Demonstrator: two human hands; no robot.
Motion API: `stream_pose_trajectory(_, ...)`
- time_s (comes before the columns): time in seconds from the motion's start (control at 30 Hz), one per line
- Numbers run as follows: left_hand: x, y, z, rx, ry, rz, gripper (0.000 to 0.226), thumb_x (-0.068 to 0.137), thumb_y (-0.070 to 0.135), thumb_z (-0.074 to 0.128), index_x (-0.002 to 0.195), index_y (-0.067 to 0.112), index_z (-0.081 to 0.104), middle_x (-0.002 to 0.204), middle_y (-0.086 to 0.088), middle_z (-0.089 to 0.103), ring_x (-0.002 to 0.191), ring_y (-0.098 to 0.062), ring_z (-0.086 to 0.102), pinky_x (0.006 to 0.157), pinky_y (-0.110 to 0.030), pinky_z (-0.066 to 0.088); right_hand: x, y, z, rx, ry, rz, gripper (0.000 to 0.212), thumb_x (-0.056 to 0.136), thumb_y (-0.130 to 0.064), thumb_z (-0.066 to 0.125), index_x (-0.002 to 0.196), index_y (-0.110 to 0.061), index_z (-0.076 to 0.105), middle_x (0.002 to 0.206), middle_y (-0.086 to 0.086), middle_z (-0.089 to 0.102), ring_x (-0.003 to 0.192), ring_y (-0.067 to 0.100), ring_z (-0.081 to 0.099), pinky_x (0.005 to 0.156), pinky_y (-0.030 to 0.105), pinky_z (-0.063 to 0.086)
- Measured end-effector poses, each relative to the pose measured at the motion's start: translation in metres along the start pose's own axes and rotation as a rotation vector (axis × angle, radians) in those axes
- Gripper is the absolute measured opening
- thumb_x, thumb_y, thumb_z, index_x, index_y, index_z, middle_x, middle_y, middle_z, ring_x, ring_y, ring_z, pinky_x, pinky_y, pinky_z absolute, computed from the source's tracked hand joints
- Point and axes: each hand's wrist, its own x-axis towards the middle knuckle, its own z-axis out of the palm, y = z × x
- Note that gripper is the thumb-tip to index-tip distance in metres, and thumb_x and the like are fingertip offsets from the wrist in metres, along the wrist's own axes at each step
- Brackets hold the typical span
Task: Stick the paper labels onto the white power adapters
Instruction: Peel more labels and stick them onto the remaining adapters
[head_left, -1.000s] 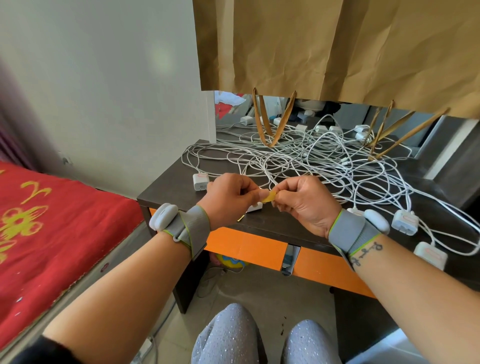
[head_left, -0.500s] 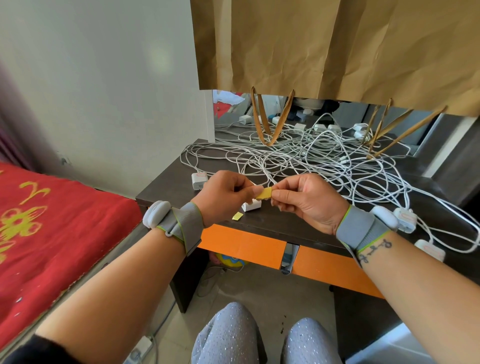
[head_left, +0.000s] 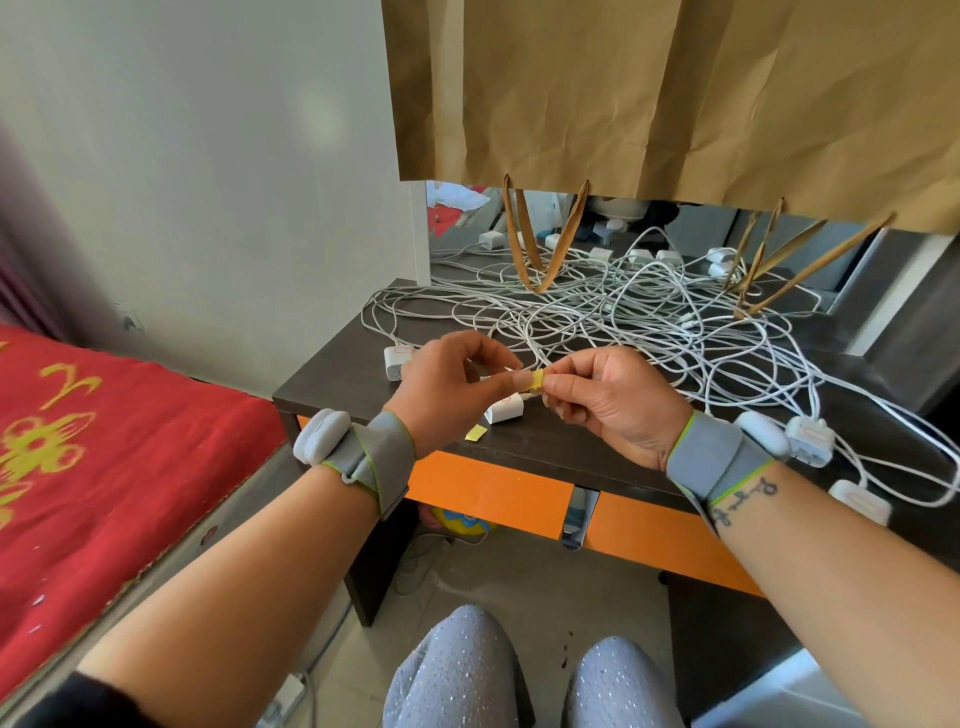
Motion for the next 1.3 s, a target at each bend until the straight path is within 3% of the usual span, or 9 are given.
stream_pose_trajectory(0.17,-0.0037,-0.0015,0.0012,0.086,0.062,0.123,0.005,0.077,0.030,0.072,0.081,0.027,0.074,0.075,0.009,0.054,0.068,-0.011,0.050,0.083,-0.050,0.043,0.0025,0.0025,0.0020,0.009,0.059,0.007,0.017,0.083,0.000,0.059,0.069,-0.008,0.066,0.056,0.004,0.059,0.048,0.008,0.048,0.043,0.013,0.038)
stream_pose_trajectory(0.27,-0.0049,-0.0044,0.0047,0.153,0.096,0.185,0.012,0.075,0.035,0.073,0.082,0.026,0.075,0.074,0.014,0.054,0.064,-0.005,0.048,0.087,-0.041,0.033,0.0034,0.0031,0.0035,-0.001,0.074,0.003,0.015,0.083,-0.002,0.061,0.070,-0.008,0.066,0.051,-0.002,0.060,0.047,0.007,0.049,0.043,0.013,0.039)
stream_pose_trajectory(0.53,-0.0054,-0.0078,0.0086,0.292,0.164,0.292,0.015,0.076,0.037,0.071,0.079,0.024,0.076,0.076,0.016,0.055,0.061,-0.008,0.048,0.068,-0.027,0.014,0.0025,0.0051,0.0061,-0.118,0.111,-0.047,0.018,0.081,-0.005,0.064,0.067,-0.015,0.068,0.053,-0.004,0.063,0.052,0.011,0.049,0.052,0.019,0.041)
stream_pose_trajectory(0.7,-0.0068,-0.0065,0.0090,0.271,0.138,0.245,0.014,0.081,0.039,0.067,0.081,0.027,0.075,0.078,0.012,0.058,0.065,-0.010,0.053,0.076,-0.030,0.021,0.0024,0.0049,0.0045,-0.141,0.098,-0.076,0.019,0.079,-0.006,0.067,0.064,-0.017,0.070,0.054,-0.003,0.064,0.052,0.009,0.050,0.055,0.022,0.042)
stream_pose_trajectory(0.77,-0.0073,-0.0059,0.0095,0.220,0.125,0.193,0.013,0.083,0.034,0.066,0.081,0.025,0.074,0.081,0.006,0.061,0.069,-0.013,0.054,0.085,-0.039,0.029,0.0025,0.0053,0.0040,-0.140,0.104,-0.079,0.016,0.078,-0.007,0.068,0.066,-0.017,0.070,0.054,-0.004,0.064,0.053,0.009,0.051,0.056,0.022,0.043)
stream_pose_trajectory(0.87,-0.0065,-0.0041,0.0085,0.083,0.091,0.110,0.010,0.084,0.027,0.066,0.080,0.020,0.073,0.082,-0.005,0.062,0.073,-0.019,0.056,0.082,-0.051,0.043,0.0029,0.0054,0.0050,-0.126,0.100,-0.085,0.012,0.077,-0.008,0.068,0.068,-0.016,0.070,0.057,-0.002,0.064,0.054,0.011,0.051,0.056,0.022,0.042)
stream_pose_trajectory(1.1,-0.0036,-0.0064,0.0071,-0.160,0.048,-0.039,0.005,0.081,0.021,0.070,0.077,0.017,0.069,0.070,-0.002,0.060,0.060,-0.009,0.054,0.053,-0.015,0.048,0.0032,0.0040,0.0062,-0.054,0.058,-0.051,0.013,0.082,0.001,0.059,0.074,-0.008,0.065,0.067,0.009,0.058,0.058,0.014,0.047,0.051,0.017,0.039)
stream_pose_trajectory(1.2,-0.0026,-0.0082,0.0076,-0.158,0.068,-0.035,0.006,0.080,0.021,0.071,0.074,0.019,0.069,0.066,0.005,0.058,0.055,-0.001,0.051,0.050,-0.011,0.045,0.0037,0.0030,0.0073,-0.027,0.050,-0.022,0.017,0.084,0.004,0.053,0.076,-0.005,0.065,0.065,0.008,0.058,0.056,0.013,0.047,0.052,0.019,0.035)
stream_pose_trajectory(1.3,-0.0031,-0.0096,0.0076,-0.138,0.089,-0.035,0.009,0.079,0.024,0.073,0.072,0.024,0.068,0.067,0.006,0.059,0.059,-0.004,0.051,0.056,-0.020,0.047,0.0043,0.0028,0.0082,0.031,0.057,0.002,0.018,0.083,0.006,0.051,0.076,-0.003,0.065,0.063,0.008,0.059,0.056,0.013,0.047,0.054,0.022,0.032)
